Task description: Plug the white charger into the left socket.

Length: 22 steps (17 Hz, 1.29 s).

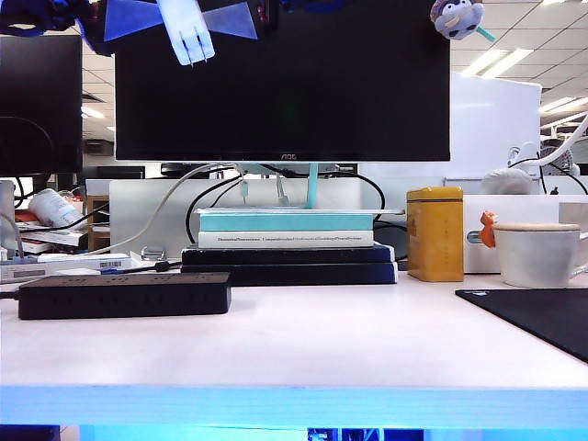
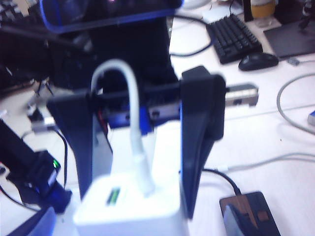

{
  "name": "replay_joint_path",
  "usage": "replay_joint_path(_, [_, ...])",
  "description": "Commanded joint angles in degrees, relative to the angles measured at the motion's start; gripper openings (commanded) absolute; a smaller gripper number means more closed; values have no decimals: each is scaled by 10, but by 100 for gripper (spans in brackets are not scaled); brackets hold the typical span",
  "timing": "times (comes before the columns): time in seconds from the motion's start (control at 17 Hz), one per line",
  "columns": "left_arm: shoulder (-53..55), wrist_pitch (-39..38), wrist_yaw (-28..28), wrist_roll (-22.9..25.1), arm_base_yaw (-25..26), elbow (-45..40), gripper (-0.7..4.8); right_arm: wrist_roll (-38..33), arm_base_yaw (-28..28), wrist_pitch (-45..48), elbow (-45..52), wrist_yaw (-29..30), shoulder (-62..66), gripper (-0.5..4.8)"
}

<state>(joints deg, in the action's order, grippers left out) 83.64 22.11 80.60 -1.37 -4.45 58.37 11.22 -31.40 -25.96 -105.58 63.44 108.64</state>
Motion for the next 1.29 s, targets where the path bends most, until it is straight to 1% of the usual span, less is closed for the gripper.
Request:
replay_joint_path(0.06, [-3,19,4,-2,1,3,254,46,4,-44,-3,-23,-3,479])
replay_joint_path(0.18, [-3,26,1,-8,1,3,254,69,4,-72,-3,-23,-3,479])
replay_joint_path(0.47, [-3,49,2,-33,0,3,254,69,3,-69,-3,-33,-2,479])
replay_joint_path(0.82, [-3,55,2,-36,-1,3,254,68,-8,-64,-3,-34,2,479])
replay_joint_path(0.88, [-3,55,2,-36,-1,3,254,68,-7,-67,-3,-36,5,465])
replay_joint_path(0.94, [-3,54,4,-38,-1,5,254,68,-7,-68,-3,-41,7,438])
replay_joint_path(1.0, [-3,55,4,-38,-3,6,255,68,-8,-69,-3,-50,8,363])
replay_joint_path(1.06, [-3,55,5,-38,-5,7,254,68,-8,-68,-3,-55,8,256])
replay_joint_path(1.11, [-3,55,5,-36,-7,7,254,68,-8,-68,-3,-57,8,204])
replay_joint_path(1.29, [-3,68,0,-30,-7,7,254,68,-7,-68,-3,-57,8,201])
